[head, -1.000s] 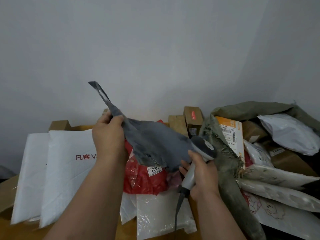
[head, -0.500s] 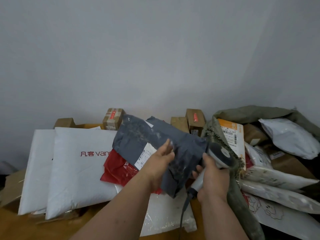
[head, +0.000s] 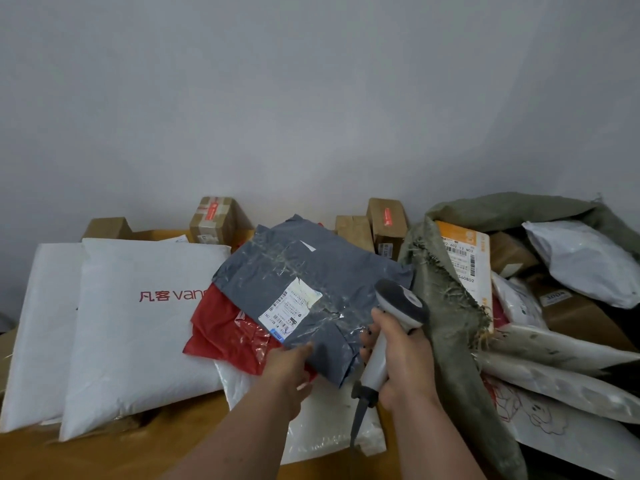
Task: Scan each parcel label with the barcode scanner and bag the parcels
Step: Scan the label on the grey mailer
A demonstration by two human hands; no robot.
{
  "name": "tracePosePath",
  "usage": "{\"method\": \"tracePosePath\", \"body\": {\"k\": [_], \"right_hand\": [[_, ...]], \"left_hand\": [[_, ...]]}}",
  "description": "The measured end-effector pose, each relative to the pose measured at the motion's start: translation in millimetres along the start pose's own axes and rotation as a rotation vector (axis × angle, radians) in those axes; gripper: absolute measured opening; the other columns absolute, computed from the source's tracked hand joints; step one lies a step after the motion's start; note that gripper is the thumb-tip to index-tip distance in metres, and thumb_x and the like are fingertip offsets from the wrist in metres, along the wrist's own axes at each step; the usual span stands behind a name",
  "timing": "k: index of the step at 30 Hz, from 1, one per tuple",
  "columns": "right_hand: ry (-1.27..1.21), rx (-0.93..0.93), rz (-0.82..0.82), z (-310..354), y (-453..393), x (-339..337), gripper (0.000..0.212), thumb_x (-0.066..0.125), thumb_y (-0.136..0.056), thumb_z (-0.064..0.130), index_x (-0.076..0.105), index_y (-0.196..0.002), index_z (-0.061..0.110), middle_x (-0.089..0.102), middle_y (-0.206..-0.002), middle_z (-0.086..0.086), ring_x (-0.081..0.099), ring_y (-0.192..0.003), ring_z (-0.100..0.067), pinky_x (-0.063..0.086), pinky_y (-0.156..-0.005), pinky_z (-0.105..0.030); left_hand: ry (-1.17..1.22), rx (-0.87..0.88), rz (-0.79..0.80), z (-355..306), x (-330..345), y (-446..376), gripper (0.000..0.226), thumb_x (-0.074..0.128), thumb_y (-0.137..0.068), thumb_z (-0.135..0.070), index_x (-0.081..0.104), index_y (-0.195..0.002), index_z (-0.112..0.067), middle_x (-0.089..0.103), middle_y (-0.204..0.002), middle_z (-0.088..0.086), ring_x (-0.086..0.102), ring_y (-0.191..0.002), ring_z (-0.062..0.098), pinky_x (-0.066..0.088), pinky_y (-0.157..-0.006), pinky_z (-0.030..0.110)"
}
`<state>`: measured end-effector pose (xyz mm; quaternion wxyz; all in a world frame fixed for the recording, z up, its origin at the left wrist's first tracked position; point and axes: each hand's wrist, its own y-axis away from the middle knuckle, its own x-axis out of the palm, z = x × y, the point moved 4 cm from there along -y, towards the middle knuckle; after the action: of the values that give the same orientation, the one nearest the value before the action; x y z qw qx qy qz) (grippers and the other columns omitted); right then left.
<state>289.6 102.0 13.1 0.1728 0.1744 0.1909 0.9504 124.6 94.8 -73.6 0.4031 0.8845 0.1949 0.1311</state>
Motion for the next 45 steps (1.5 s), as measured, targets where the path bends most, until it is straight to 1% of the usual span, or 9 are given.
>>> {"method": "tracePosePath", "body": {"k": [4, 7, 10, 13, 18, 28, 40, 43, 45], "right_hand": [[0.007, 0.045, 0.001, -12, -11, -2, 0.026, 0.075, -0.087, 0.015, 0.068, -0.108, 0.002, 0.066, -0.060, -0.002, 0.062, -0.054, -0.013, 0.051, -0.050, -0.027], [0.018, 0.071, 0.002, -18, -19, -3, 0.023, 0.076, -0.086, 0.014, 0.069, -0.106, 0.005, 0.068, -0.059, 0.000, 0.064, -0.056, -0.013, 0.052, -0.052, -0.027], [0.066, 0.095, 0.024, -22, -24, 0, 0.018, 0.075, -0.087, 0.015, 0.070, -0.100, 0.004, 0.069, -0.061, 0.000, 0.064, -0.056, -0.012, 0.052, -0.051, -0.028], [0.114, 0.132, 0.079, -25, -25, 7, 0.017, 0.075, -0.086, 0.016, 0.071, -0.100, 0.007, 0.070, -0.063, 0.000, 0.063, -0.055, -0.012, 0.051, -0.049, -0.026], [0.194, 0.151, 0.166, -30, -21, 25, 0.016, 0.076, -0.086, 0.018, 0.072, -0.097, 0.009, 0.072, -0.068, -0.003, 0.066, -0.056, -0.012, 0.051, -0.049, -0.026], [0.357, 0.125, 0.354, -40, 6, 63, 0.013, 0.076, -0.085, 0.019, 0.074, -0.090, 0.008, 0.070, -0.070, -0.007, 0.063, -0.060, -0.018, 0.049, -0.053, -0.030], [0.283, 0.066, 0.413, -32, 38, 96, 0.006, 0.075, -0.086, 0.016, 0.074, -0.088, 0.010, 0.069, -0.068, -0.006, 0.061, -0.055, -0.016, 0.049, -0.048, -0.027], [0.293, 0.061, 0.421, -32, 44, 101, 0.006, 0.076, -0.086, 0.016, 0.074, -0.087, 0.010, 0.069, -0.067, -0.005, 0.062, -0.054, -0.015, 0.050, -0.047, -0.027], [0.289, 0.080, 0.429, -34, 46, 104, 0.010, 0.076, -0.086, 0.016, 0.073, -0.089, 0.008, 0.068, -0.067, -0.006, 0.061, -0.054, -0.016, 0.049, -0.048, -0.028]], "left_hand": [[0.093, -0.100, -0.062, 8, 11, -12, 0.037, 0.075, -0.086, -0.018, 0.054, -0.115, -0.008, 0.063, -0.107, 0.015, 0.064, -0.088, 0.026, 0.056, -0.059, 0.030], [0.158, -0.083, -0.074, 8, 17, -15, 0.013, 0.069, -0.089, -0.005, 0.060, -0.097, -0.003, 0.064, -0.077, 0.010, 0.056, -0.061, 0.018, 0.034, -0.040, 0.021], [0.183, -0.024, -0.119, 1, 13, -19, 0.013, 0.059, -0.090, 0.007, 0.058, -0.090, -0.006, 0.051, -0.064, 0.008, 0.042, -0.050, 0.015, 0.031, -0.043, 0.023], [0.159, 0.131, -0.133, -13, 7, -16, 0.026, 0.049, -0.091, 0.012, 0.060, -0.092, -0.012, 0.054, -0.069, 0.008, 0.045, -0.055, 0.018, 0.039, -0.044, 0.023], [0.108, 0.312, -0.125, -29, -13, -5, 0.040, 0.043, -0.093, 0.010, 0.065, -0.101, -0.023, 0.069, -0.101, 0.007, 0.064, -0.094, 0.029, 0.055, -0.082, 0.047], [-0.050, 0.358, -0.212, -45, -75, 6, 0.039, 0.032, -0.104, -0.009, 0.063, -0.111, -0.031, 0.056, -0.123, 0.001, 0.055, -0.101, 0.020, 0.051, -0.080, 0.034], [-0.534, 0.561, 0.095, -142, -126, 61, 0.054, 0.042, -0.093, 0.009, 0.078, -0.069, -0.023, 0.076, -0.081, 0.006, 0.069, -0.079, 0.023, 0.060, -0.072, 0.035], [-0.703, 0.615, 0.025, -163, -133, 67, 0.053, 0.045, -0.090, 0.008, 0.079, -0.069, -0.026, 0.076, -0.078, -0.004, 0.069, -0.076, 0.018, 0.055, -0.058, 0.022], [-0.820, 0.692, -0.157, -175, -139, 63, 0.047, 0.047, -0.093, 0.002, 0.080, -0.091, -0.031, 0.075, -0.098, -0.003, 0.066, -0.086, 0.020, 0.054, -0.066, 0.024]]}}
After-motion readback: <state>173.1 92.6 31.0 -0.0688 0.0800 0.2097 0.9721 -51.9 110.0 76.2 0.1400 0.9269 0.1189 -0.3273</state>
